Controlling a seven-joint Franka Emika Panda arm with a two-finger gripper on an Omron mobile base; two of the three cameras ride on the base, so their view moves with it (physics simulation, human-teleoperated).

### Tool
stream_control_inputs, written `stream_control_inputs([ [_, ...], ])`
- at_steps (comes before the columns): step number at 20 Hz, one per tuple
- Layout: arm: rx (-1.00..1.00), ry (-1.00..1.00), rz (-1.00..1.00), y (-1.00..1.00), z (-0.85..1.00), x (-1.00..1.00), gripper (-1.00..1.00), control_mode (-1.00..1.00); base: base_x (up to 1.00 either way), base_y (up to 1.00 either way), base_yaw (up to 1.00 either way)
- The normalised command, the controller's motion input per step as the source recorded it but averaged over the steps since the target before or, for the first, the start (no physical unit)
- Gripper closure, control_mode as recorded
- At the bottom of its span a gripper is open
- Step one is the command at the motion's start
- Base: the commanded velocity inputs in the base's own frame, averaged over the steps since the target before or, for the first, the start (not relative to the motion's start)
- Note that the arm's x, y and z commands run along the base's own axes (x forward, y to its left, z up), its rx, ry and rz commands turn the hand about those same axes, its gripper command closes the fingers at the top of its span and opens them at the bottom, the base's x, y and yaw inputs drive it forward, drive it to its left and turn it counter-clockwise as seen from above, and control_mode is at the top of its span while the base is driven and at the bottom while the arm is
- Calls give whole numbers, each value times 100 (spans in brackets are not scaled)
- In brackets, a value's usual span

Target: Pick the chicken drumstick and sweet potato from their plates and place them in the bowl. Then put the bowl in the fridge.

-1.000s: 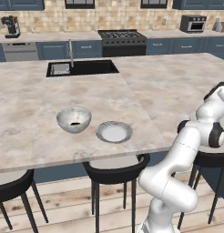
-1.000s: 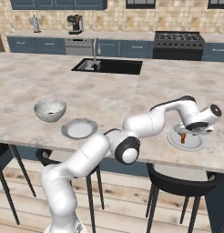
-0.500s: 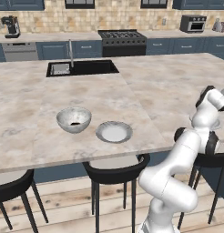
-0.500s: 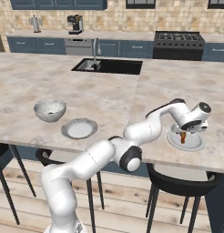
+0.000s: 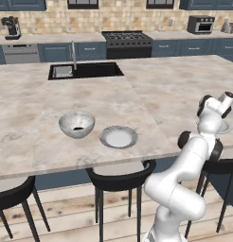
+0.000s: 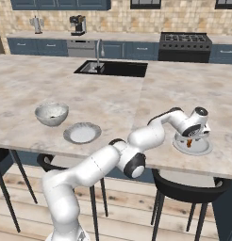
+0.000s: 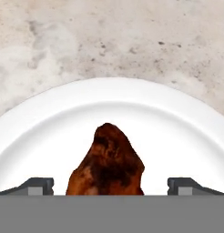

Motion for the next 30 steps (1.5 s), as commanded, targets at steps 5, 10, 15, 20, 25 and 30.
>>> stream_control_inputs([
  [5,5,19,7,-29,0,21,-100,-100,0,0,0],
  [10,11,21,3,-34,0,5,100,-100,0,0,0],
  [15,18,19,0,-31,9,0,100,-100,0,0,0],
  [20,24,10,0,-17,44,-5,100,-100,0,0,0],
  [25,32,5,0,-1,51,-37,100,-100,0,0,0],
  [30,20,9,-4,13,35,-48,100,-100,0,0,0],
])
